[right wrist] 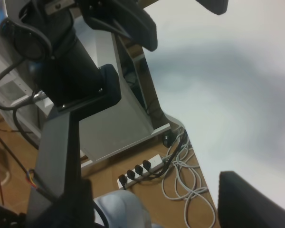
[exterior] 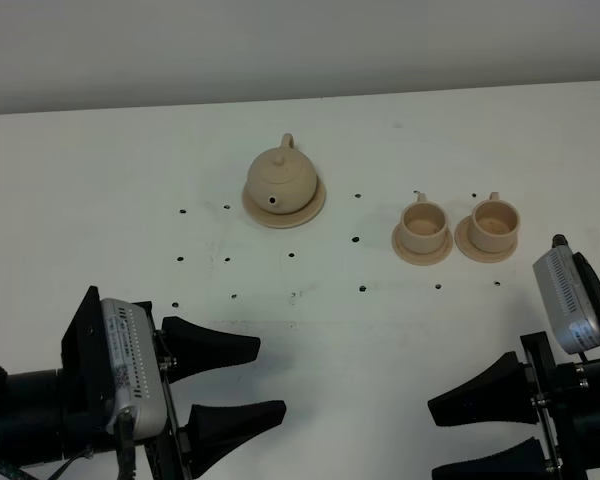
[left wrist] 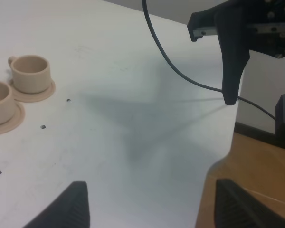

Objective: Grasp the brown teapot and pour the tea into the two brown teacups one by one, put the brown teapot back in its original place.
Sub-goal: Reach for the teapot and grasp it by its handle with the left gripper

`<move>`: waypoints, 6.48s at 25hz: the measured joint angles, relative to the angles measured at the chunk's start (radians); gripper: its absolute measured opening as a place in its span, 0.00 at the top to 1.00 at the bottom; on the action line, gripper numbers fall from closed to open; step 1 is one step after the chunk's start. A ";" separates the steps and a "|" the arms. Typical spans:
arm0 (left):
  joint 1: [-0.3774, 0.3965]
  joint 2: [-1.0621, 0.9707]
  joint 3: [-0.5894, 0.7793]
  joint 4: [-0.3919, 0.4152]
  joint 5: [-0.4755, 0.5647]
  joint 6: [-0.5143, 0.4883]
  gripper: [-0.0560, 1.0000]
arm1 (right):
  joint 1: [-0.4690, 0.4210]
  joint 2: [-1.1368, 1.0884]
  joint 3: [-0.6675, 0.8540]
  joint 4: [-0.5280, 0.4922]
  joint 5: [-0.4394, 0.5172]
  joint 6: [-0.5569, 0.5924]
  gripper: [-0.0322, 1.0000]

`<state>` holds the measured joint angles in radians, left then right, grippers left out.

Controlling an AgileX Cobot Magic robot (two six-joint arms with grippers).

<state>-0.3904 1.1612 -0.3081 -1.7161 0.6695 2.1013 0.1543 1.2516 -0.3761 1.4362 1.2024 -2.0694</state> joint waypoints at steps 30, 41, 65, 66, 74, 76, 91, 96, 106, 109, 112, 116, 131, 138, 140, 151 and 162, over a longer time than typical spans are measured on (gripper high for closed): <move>0.000 0.000 0.000 0.000 0.009 0.002 0.41 | 0.000 0.000 -0.001 0.002 0.000 0.021 0.45; 0.000 0.000 -0.043 0.000 0.020 -0.026 0.41 | 0.000 0.000 -0.001 0.037 0.000 0.059 0.45; 0.000 0.000 -0.219 0.157 -0.156 -0.375 0.41 | 0.000 -0.157 -0.114 0.055 -0.293 0.311 0.45; 0.000 0.000 -0.219 0.159 -0.177 -0.384 0.41 | 0.000 -0.171 -0.116 0.055 -0.324 0.336 0.45; 0.000 0.000 -0.219 0.161 -0.295 -0.439 0.41 | 0.000 -0.241 -0.120 0.050 -0.511 0.503 0.45; 0.000 -0.007 -0.219 0.161 -0.334 -0.467 0.41 | 0.000 -0.241 -0.121 0.040 -0.533 0.530 0.45; 0.000 -0.085 -0.267 0.205 -0.490 -0.640 0.41 | 0.000 -0.241 -0.121 -0.114 -0.798 0.809 0.45; 0.000 -0.085 -0.267 0.211 -0.585 -0.642 0.41 | 0.000 -0.241 -0.132 -0.219 -0.883 0.908 0.45; 0.000 -0.085 -0.267 0.222 -0.706 -0.640 0.41 | 0.000 -0.241 -0.223 -0.503 -0.957 1.134 0.46; 0.000 -0.085 -0.267 0.224 -0.715 -0.640 0.41 | 0.000 -0.241 -0.223 -0.623 -0.977 1.213 0.48; 0.000 -0.085 -0.267 0.224 -0.739 -0.636 0.41 | 0.000 -0.241 -0.223 -0.731 -0.976 1.283 0.49; 0.000 -0.085 -0.267 0.227 -0.765 -0.636 0.41 | 0.000 -0.241 -0.244 -0.861 -0.916 1.386 0.49; 0.000 -0.085 -0.267 0.234 -0.782 -0.621 0.41 | 0.000 -0.451 -0.331 -1.322 -0.392 1.938 0.49; 0.000 -0.067 -0.269 0.229 -0.777 -0.642 0.41 | 0.000 -0.586 -0.331 -1.351 -0.174 1.997 0.49; 0.000 -0.040 -0.275 0.223 -0.773 -0.644 0.41 | 0.000 -0.631 -0.331 -1.351 -0.126 2.005 0.49; 0.000 0.151 -0.404 0.222 -0.689 -0.660 0.41 | 0.000 -0.885 -0.286 -1.353 -0.038 2.029 0.49; 0.000 0.189 -0.488 0.287 -0.529 -0.680 0.41 | 0.000 -1.042 -0.160 -1.355 -0.040 2.041 0.49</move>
<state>-0.3904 1.3504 -0.7966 -1.4287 0.1406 1.4216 0.1543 0.2097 -0.5358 0.0814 1.1625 -0.0284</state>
